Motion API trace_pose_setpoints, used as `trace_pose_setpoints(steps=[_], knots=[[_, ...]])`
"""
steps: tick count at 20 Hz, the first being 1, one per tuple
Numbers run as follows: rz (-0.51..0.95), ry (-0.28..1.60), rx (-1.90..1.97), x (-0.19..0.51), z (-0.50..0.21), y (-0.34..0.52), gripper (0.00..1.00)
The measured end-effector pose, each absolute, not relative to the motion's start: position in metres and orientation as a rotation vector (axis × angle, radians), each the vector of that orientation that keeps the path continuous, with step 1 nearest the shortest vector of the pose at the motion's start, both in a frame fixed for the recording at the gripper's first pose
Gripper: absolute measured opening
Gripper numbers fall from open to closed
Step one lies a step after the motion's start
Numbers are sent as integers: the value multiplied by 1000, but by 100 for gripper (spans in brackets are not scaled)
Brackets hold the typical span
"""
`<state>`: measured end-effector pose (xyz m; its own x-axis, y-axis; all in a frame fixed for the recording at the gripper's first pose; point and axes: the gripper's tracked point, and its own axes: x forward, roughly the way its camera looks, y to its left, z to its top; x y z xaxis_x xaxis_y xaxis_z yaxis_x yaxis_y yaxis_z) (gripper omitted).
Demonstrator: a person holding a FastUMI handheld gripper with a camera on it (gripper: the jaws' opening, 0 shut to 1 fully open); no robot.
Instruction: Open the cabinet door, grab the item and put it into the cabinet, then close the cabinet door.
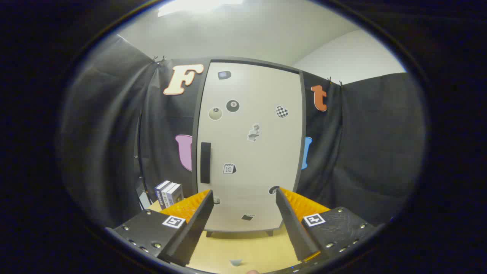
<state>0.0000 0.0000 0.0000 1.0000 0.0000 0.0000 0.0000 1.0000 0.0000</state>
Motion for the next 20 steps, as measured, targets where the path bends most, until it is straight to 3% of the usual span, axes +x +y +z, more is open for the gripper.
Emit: trace_pose_setpoints(steps=[20], knots=[[3, 24, 13, 27, -12, 0, 97]])
